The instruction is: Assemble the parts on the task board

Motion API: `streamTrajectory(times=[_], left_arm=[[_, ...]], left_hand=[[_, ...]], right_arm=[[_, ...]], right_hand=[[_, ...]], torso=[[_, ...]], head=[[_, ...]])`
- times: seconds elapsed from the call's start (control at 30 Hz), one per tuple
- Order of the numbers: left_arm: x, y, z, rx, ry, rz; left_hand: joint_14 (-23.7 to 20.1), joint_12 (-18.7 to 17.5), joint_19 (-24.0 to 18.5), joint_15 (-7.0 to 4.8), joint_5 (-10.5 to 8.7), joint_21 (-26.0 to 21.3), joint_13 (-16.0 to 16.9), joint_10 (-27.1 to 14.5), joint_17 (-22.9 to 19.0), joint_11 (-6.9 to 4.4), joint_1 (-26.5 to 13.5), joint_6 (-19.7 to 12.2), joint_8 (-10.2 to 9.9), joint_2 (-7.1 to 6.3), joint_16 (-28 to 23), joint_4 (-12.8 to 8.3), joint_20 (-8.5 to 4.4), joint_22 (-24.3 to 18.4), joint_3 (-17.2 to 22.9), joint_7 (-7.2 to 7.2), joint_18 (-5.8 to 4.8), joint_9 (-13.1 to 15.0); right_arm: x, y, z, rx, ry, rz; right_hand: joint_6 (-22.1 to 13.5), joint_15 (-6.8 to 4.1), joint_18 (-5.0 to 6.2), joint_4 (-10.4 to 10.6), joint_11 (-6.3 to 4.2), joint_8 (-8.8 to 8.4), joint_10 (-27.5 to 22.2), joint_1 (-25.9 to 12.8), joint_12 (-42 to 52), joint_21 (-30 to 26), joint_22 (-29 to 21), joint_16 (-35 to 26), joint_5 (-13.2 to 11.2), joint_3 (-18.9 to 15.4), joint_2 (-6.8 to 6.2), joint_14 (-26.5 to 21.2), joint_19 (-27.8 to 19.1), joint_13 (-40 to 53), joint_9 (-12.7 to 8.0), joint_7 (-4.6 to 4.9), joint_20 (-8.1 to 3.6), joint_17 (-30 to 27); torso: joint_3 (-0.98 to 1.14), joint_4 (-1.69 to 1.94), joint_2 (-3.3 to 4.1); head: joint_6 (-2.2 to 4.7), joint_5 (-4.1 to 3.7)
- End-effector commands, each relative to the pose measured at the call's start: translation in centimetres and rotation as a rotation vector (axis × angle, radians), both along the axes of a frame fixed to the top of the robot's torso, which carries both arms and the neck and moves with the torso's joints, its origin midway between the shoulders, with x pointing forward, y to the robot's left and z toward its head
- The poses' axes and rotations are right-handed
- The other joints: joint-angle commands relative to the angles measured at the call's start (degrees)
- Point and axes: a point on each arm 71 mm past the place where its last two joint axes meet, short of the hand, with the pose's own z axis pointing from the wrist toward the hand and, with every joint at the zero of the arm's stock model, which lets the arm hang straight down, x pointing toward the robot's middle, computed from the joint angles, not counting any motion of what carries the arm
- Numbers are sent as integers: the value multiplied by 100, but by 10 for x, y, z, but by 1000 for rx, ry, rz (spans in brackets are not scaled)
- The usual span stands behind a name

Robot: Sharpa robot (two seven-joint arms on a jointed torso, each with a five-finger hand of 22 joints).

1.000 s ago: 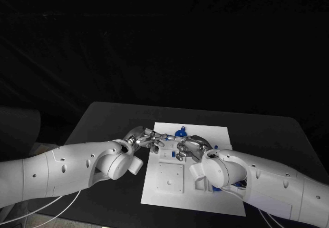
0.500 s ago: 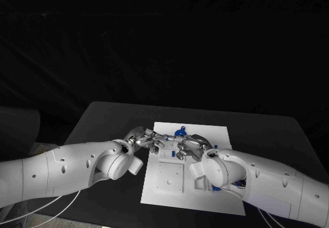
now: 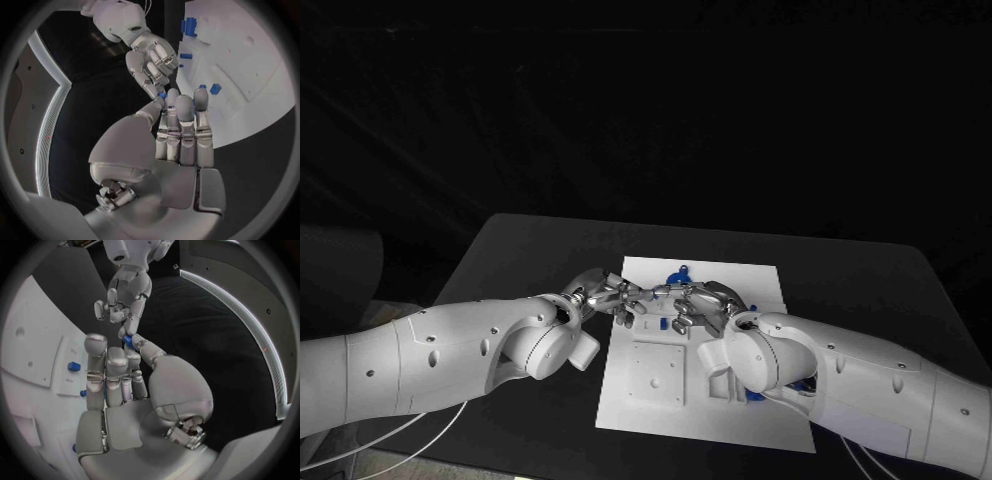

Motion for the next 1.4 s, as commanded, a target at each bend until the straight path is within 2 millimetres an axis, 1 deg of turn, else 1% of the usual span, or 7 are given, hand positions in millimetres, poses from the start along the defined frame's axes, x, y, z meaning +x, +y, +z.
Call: streamTrajectory(times=[0.03,0.53,0.83,1.03,1.3,1.33,1.4], left_arm=[[-3,-4,-2,13,27,-48],[-5,-7,-4,15,48,-74],[-3,4,-4,-24,75,-30],[-2,20,-10,-2,137,-13],[-5,30,-17,25,251,-28],[-5,29,-18,29,263,-36],[-6,27,-19,35,280,-46]], left_hand=[[-14,-26,-36,-25,43,38,1,228,-8,-45,57,42,19,14,27,-346,9,106,329,7,-11,-6],[-28,-113,-54,-9,-48,64,-11,194,-1,-21,51,-26,10,57,59,-306,22,102,340,28,-7,-57],[-81,-319,-68,100,-79,-35,-5,-184,-23,109,-217,-694,-1,-70,26,-84,121,21,24,200,12,-389],[-182,-159,-56,137,-284,-272,25,-270,-60,141,-979,-695,19,-290,-15,395,176,-197,-256,200,-5,-763],[-202,-128,-42,152,-344,-352,24,-264,-68,166,-1664,-572,33,-662,-30,840,172,-267,-800,194,-31,-823],[-204,-88,-25,158,-360,-373,47,-291,-69,161,-1567,-576,33,-551,-21,909,182,-287,-1249,190,-22,-833],[-207,-67,-7,151,-350,-398,47,-301,-66,162,-1523,-549,30,-515,-9,1074,172,-304,-1680,185,-28,-847]], right_arm=[[2,1,4,7,-38,2],[0,5,5,19,-42,48],[3,-2,3,-32,-67,70],[7,-9,4,-95,-134,115],[11,-16,7,-182,-224,195],[11,-16,8,-197,-237,210],[10,-15,8,-225,-260,236]], right_hand=[[227,-32,-113,-9,-42,22,4,-31,-19,21,386,-36,-30,36,7,-13,43,9,185,-86,-54,1],[217,-25,-110,-16,-43,22,-9,-35,-12,3,381,-37,-11,60,5,-17,18,36,234,-85,-48,7],[227,-21,-103,-52,-56,22,-15,-34,-4,10,380,-22,-88,95,13,-17,9,60,268,-87,-45,22],[220,-20,-92,-76,-59,22,-17,-42,-3,18,379,-17,-87,117,13,-15,4,77,296,-85,-43,28],[220,-20,-83,-101,-66,22,-15,-51,-10,49,384,-8,-83,126,14,-13,6,82,313,-84,-42,37],[220,-21,-80,-108,-67,22,-13,-53,-11,56,385,0,-78,130,14,-10,6,85,316,-83,-42,44],[220,-21,-79,-112,-67,22,-13,-52,-11,61,386,-1,-76,131,12,-10,7,86,317,-84,-43,43]], torso=[[-1,0,0],[0,-3,0],[-2,-3,1],[6,4,3],[5,-1,2],[4,-2,3],[4,-3,4]], head=[[-2,-1],[3,-20],[-3,-46],[-6,-61],[-19,-59],[-26,-59],[-28,-57]])
